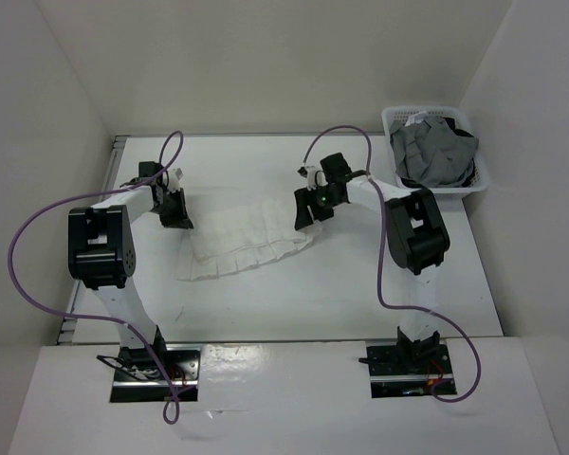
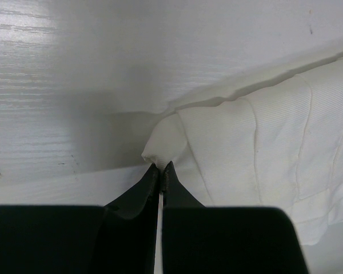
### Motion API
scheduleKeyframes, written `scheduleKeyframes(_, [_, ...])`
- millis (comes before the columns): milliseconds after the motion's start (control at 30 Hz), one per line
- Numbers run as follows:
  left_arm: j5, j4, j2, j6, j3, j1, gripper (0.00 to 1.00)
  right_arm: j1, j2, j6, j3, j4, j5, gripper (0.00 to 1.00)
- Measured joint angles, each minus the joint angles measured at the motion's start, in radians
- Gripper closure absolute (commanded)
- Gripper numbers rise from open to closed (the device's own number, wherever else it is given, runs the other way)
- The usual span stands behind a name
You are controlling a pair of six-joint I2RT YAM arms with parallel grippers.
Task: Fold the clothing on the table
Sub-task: Fold the skirt
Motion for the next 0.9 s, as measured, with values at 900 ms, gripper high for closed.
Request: scheduleKeyframes(900, [0.007, 0.001, 0.004, 0.002, 0.0, 0.0, 1.0, 0.007, -0.002, -0.025, -0.008, 0.0, 0.012, 0.39])
